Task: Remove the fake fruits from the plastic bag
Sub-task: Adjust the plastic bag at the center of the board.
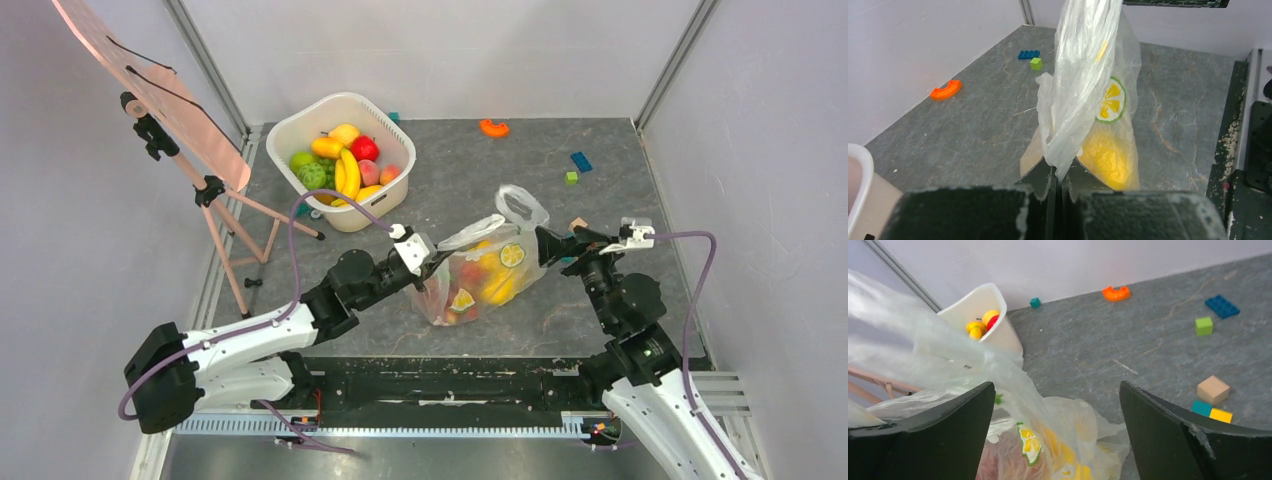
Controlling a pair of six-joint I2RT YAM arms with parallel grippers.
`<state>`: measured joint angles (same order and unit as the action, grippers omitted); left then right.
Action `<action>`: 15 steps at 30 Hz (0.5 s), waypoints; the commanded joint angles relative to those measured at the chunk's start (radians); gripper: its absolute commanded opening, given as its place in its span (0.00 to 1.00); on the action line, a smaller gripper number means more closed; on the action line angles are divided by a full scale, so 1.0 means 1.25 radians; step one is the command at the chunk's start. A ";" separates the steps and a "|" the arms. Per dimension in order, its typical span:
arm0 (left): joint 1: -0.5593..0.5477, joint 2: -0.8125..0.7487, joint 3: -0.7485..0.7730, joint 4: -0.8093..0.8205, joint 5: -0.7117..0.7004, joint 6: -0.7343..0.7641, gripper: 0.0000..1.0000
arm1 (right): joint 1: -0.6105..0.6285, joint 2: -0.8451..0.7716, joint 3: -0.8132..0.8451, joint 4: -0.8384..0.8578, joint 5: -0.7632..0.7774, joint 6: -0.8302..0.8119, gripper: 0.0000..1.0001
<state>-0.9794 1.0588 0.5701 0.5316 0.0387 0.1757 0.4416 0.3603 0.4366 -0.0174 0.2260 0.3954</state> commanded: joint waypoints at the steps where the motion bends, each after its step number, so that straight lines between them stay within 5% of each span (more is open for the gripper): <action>1: -0.001 -0.026 -0.002 0.083 -0.019 -0.093 0.03 | 0.002 -0.045 0.044 0.026 -0.012 -0.082 0.98; 5: 0.000 -0.025 0.014 0.043 -0.063 -0.131 0.02 | 0.003 -0.134 -0.059 0.151 0.017 -0.082 0.98; 9: -0.001 -0.027 0.037 -0.014 -0.069 -0.132 0.02 | 0.002 -0.072 0.023 0.036 0.058 -0.098 0.98; 12: 0.000 -0.038 0.034 -0.017 -0.075 -0.156 0.02 | 0.002 0.001 0.132 -0.049 0.012 -0.142 0.85; 15: -0.001 -0.041 0.027 -0.008 -0.078 -0.165 0.02 | 0.003 0.098 0.275 -0.163 -0.094 -0.180 0.60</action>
<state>-0.9794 1.0397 0.5728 0.4938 -0.0296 0.0368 0.4412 0.3756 0.5575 -0.0689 0.2337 0.2478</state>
